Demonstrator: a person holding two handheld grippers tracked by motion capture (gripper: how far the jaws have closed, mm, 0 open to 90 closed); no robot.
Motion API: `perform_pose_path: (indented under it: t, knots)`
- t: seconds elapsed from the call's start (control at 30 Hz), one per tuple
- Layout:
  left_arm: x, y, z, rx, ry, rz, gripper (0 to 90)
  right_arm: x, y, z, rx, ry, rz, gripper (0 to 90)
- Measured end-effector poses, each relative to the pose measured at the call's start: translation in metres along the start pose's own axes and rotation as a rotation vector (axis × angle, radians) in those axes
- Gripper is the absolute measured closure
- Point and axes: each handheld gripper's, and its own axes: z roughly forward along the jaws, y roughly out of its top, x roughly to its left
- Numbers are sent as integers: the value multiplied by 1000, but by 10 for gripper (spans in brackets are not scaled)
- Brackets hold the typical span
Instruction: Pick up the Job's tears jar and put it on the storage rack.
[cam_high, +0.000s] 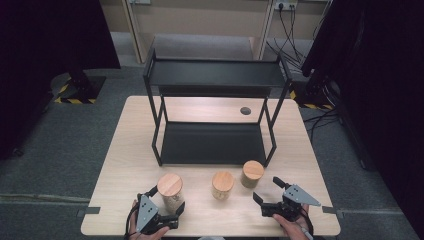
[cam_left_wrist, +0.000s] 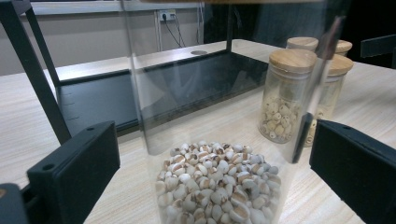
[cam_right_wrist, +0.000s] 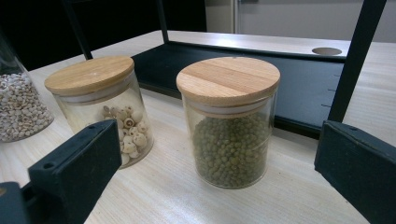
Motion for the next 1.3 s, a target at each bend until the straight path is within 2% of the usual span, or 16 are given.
perform_pose_path:
  t: [1.3]
  knots:
    - [-1,1,3,-11,3,-7,19,0,-1,0,-5,3,1,9]
